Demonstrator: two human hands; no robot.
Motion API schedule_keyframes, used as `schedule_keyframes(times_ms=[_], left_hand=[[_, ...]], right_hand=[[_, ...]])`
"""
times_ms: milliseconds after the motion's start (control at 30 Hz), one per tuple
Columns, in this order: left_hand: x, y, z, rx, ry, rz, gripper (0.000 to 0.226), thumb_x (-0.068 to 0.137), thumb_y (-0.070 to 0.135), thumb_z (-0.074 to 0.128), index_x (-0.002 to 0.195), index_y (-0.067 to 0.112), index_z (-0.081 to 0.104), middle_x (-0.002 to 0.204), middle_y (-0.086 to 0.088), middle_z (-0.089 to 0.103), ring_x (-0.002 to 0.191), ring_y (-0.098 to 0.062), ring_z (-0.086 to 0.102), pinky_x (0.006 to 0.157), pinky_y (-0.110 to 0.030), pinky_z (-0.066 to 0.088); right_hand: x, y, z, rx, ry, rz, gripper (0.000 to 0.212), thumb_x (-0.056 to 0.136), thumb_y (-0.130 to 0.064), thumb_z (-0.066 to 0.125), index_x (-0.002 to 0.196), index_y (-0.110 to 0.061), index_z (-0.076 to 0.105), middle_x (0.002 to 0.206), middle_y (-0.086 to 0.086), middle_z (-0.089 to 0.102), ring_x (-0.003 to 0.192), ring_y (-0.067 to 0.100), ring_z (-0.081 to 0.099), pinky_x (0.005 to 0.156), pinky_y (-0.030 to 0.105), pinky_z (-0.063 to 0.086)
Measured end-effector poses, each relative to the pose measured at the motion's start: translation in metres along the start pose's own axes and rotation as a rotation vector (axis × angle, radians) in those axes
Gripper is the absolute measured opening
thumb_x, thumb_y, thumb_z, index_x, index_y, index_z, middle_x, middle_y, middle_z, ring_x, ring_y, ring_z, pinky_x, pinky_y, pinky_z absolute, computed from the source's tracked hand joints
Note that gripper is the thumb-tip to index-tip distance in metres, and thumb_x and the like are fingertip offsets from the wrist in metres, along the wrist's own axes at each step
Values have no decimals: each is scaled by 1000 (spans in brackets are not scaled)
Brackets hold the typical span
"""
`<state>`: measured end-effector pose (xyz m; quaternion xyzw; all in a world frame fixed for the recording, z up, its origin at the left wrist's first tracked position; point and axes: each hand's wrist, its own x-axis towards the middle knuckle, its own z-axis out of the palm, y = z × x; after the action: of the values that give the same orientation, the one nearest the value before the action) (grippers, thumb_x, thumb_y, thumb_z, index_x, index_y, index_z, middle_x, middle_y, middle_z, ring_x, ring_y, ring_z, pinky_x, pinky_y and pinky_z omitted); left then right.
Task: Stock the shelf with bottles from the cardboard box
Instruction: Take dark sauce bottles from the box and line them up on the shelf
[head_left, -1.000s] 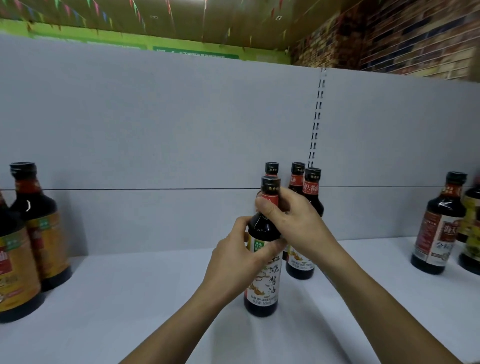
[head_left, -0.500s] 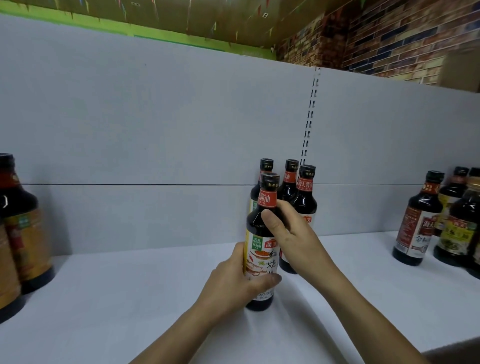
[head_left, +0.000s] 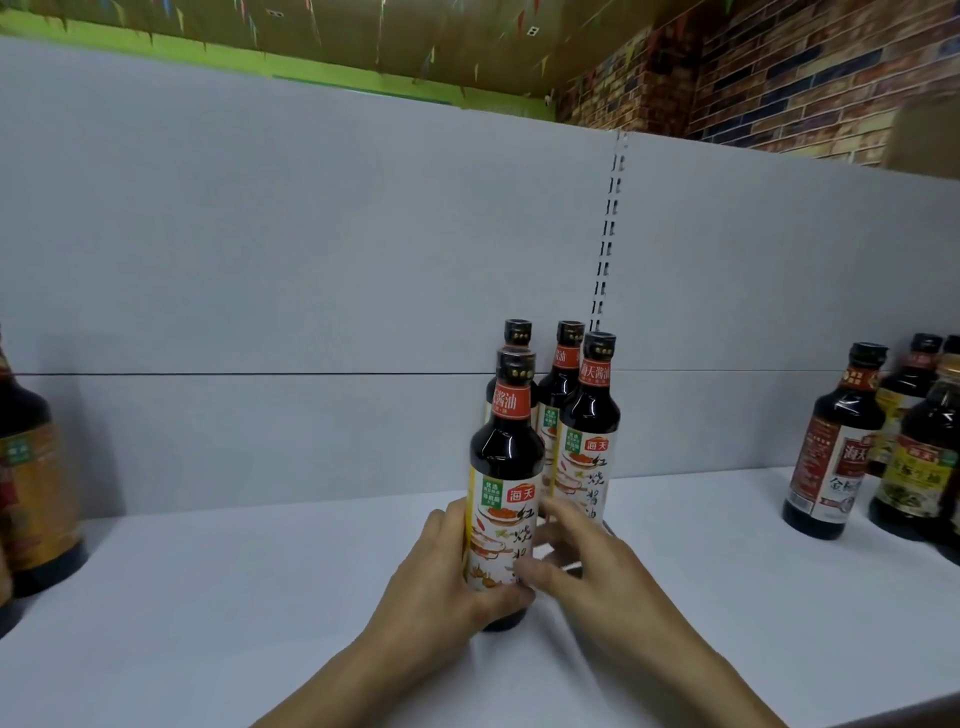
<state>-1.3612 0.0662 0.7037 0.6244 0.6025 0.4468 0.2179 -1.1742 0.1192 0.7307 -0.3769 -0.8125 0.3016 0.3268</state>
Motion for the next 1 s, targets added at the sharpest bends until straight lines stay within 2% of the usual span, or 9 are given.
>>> schedule_keyframes(times_ms=[300, 400, 467, 533, 600, 700, 800, 900, 1000], left_hand=[[23, 0, 8, 72, 17, -64, 78, 75, 50, 89, 135, 51, 39, 130, 26, 52, 116, 4, 57, 99, -22, 52], [31, 2, 11, 97, 34, -85, 78, 76, 47, 89, 135, 48, 39, 132, 26, 56, 117, 1, 58, 100, -24, 53], [35, 3, 13, 104, 57, -88, 76, 76, 45, 90, 133, 50, 39, 132, 26, 57, 113, 5, 58, 92, -16, 50], [40, 5, 17, 108, 84, -95, 76, 76, 43, 90, 132, 50, 38, 132, 25, 57, 111, 6, 58, 87, -13, 48], [44, 6, 21, 103, 111, -111, 78, 77, 41, 90, 134, 47, 38, 132, 24, 57, 113, -1, 60, 94, -20, 51], [49, 6, 27, 110, 154, -129, 77, 78, 39, 89, 136, 43, 39, 134, 20, 58, 118, -7, 60, 101, -28, 53], [53, 5, 33, 121, 190, -140, 74, 78, 41, 88, 133, 42, 39, 134, 19, 57, 119, -7, 60, 100, -27, 53], [57, 4, 37, 129, 223, -161, 73, 76, 44, 88, 132, 42, 41, 132, 19, 57, 116, -7, 62, 97, -27, 53], [60, 3, 39, 119, 235, -172, 72, 76, 44, 88, 129, 44, 39, 130, 20, 56, 114, -6, 61, 93, -24, 52]], right_hand=[[14, 40, -33, -221, -44, 82, 28, 96, -44, 63, 125, -42, 61, 105, -21, 71, 96, -1, 65, 90, 24, 53], [24, 55, -46, -259, -60, 137, 17, 96, -44, 63, 113, -39, 62, 103, -19, 69, 91, 1, 66, 86, 25, 54], [30, 63, -53, -267, -75, 175, 10, 96, -43, 63, 102, -35, 61, 99, -15, 68, 88, 3, 66, 82, 27, 55], [34, 69, -58, -301, -95, 206, 16, 96, -45, 62, 95, -31, 56, 95, -13, 67, 86, 5, 64, 73, 23, 51], [37, 72, -64, -319, -115, 221, 22, 97, -48, 60, 94, -27, 52, 92, -11, 67, 82, 6, 63, 66, 21, 45], [44, 72, -72, -314, -160, 232, 27, 97, -50, 58, 100, -26, 46, 96, -8, 68, 84, 11, 64, 68, 26, 49], [52, 69, -76, -300, -203, 216, 39, 97, -48, 58, 125, -27, 38, 105, -5, 70, 92, 14, 69, 82, 33, 54], [59, 67, -74, -300, -220, 156, 59, 97, -44, 60, 144, -31, 28, 111, -12, 68, 96, 10, 67, 78, 27, 52], [65, 70, -70, -267, -218, 133, 62, 95, -45, 64, 145, -31, 29, 113, -16, 61, 100, 9, 63, 76, 23, 46]])
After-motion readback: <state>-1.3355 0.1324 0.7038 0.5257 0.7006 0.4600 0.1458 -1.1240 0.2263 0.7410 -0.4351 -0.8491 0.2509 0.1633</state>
